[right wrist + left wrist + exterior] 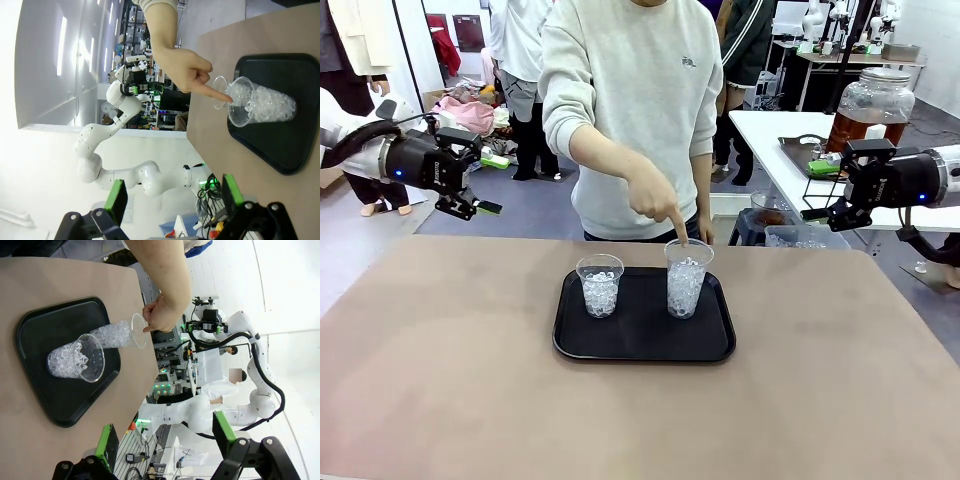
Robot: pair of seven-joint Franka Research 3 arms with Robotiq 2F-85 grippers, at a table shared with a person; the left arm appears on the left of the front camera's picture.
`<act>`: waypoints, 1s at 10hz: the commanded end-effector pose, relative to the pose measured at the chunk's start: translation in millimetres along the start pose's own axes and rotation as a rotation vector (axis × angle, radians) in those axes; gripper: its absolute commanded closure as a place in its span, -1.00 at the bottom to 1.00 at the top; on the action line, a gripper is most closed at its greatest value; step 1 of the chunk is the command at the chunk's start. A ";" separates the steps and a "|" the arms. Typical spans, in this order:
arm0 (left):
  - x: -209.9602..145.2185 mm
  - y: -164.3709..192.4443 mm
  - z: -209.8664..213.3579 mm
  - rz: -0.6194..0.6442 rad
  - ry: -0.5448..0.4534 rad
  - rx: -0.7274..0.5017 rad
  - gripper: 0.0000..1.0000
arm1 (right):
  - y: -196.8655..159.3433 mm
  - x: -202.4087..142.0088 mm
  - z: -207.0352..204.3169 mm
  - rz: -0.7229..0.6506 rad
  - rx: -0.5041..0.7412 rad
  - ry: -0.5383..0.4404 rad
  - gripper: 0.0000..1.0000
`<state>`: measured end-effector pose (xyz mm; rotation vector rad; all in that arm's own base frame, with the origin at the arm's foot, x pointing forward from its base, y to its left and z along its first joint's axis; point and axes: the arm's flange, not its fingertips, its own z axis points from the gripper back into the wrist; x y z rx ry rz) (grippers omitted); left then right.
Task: Pour the drink into the iced cup.
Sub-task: Pick up the iced cup indicated by the human and present it to them.
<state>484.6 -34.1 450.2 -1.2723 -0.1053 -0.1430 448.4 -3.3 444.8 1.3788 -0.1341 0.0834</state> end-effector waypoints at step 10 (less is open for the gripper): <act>-0.7 -1.6 0.5 0.008 -0.006 0.002 -1.00 | -0.3 10.1 -8.0 0.701 -0.071 0.144 -1.00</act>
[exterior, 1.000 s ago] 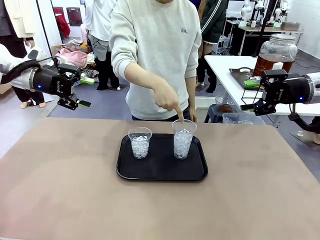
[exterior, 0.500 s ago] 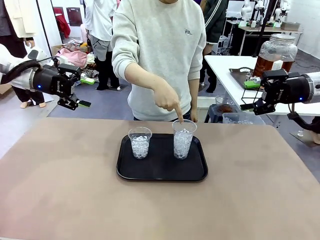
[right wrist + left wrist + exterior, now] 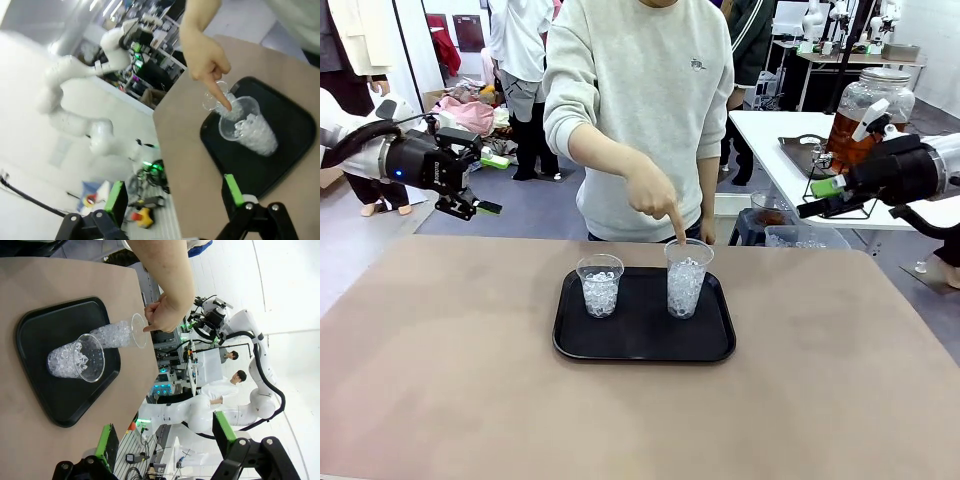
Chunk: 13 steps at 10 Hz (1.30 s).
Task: Pour the drink into the iced cup.
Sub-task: Pick up the iced cup indicated by the human and present it to them.
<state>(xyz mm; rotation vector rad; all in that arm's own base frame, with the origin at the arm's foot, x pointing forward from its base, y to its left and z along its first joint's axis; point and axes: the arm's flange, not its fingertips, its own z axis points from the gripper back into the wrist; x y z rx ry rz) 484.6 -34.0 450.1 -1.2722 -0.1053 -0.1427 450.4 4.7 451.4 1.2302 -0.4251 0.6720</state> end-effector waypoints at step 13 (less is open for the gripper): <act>-0.6 -1.7 0.4 0.008 -0.006 0.002 -1.00 | -54.8 -2.0 -39.4 0.589 -0.108 0.002 -1.00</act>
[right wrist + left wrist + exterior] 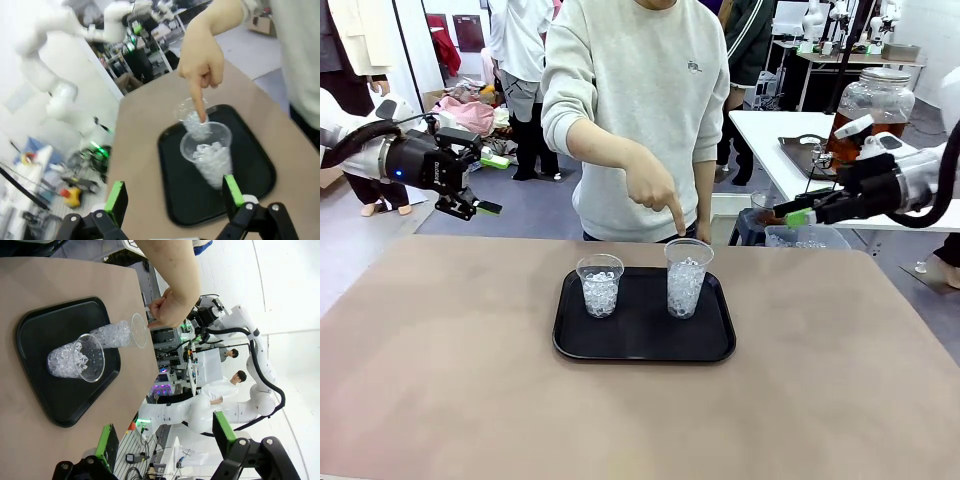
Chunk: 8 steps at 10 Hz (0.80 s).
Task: Pour the drink into the iced cup.
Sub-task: Pick up the iced cup indicated by the human and present it to them.
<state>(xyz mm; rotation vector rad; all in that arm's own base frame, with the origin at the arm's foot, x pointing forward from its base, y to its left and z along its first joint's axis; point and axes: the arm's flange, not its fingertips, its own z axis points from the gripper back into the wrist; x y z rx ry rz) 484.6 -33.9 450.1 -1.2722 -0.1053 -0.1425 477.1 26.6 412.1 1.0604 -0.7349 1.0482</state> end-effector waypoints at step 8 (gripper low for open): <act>-0.6 -1.8 0.4 0.008 -0.006 0.002 -1.00 | -29.8 -31.3 -25.2 0.268 -0.050 -0.062 -1.00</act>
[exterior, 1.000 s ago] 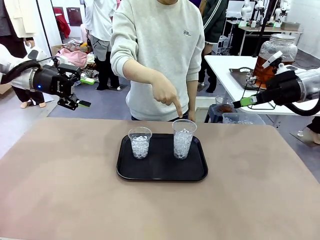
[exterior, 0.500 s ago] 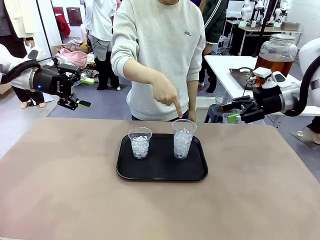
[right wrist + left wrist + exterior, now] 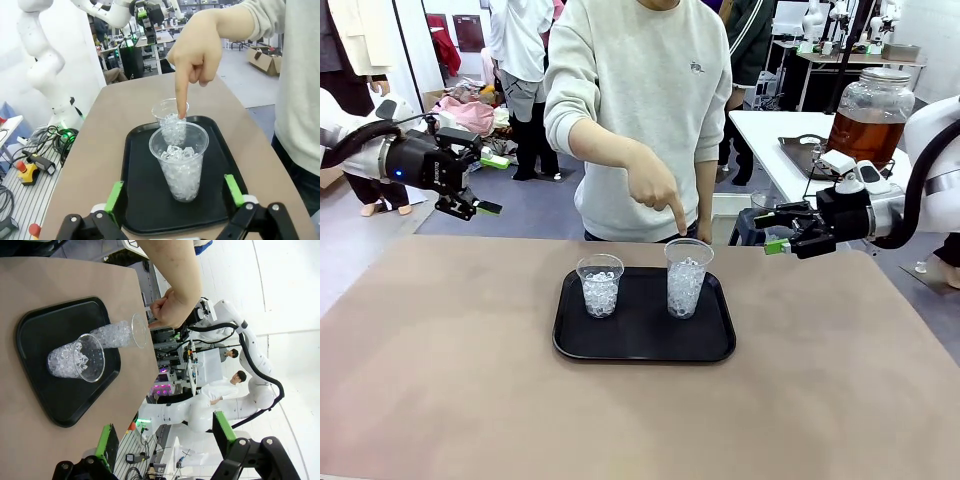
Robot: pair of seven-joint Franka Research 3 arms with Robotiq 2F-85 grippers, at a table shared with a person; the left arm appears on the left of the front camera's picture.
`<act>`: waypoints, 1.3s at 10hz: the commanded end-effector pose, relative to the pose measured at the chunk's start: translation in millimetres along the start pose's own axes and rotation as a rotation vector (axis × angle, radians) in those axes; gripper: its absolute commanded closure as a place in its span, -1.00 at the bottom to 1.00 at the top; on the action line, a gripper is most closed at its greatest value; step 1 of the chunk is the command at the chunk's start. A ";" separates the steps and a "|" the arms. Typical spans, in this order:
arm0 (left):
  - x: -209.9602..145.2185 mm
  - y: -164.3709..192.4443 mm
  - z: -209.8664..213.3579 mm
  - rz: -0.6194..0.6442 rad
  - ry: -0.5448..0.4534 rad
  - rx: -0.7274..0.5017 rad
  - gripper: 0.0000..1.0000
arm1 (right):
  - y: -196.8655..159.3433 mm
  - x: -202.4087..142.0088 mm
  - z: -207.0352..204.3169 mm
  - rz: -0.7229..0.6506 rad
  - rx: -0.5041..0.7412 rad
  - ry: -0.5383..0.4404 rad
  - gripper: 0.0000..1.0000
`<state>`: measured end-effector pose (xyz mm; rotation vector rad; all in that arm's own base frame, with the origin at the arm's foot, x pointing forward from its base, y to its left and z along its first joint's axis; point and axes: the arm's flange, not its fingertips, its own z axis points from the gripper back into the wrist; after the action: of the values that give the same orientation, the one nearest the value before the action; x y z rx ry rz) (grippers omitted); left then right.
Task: Pour the drink into the iced cup.
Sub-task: Pick up the iced cup indicated by the human and present it to them.
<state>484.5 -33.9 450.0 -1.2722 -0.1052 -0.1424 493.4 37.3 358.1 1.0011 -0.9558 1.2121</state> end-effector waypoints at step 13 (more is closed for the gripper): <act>-0.5 -1.8 0.4 0.007 -0.006 0.002 -1.00 | -44.8 -64.2 -49.8 0.177 0.056 -0.154 -1.00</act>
<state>484.4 -33.8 449.9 -1.2722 -0.1052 -0.1419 523.4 59.3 280.7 1.0625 -1.1113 1.3326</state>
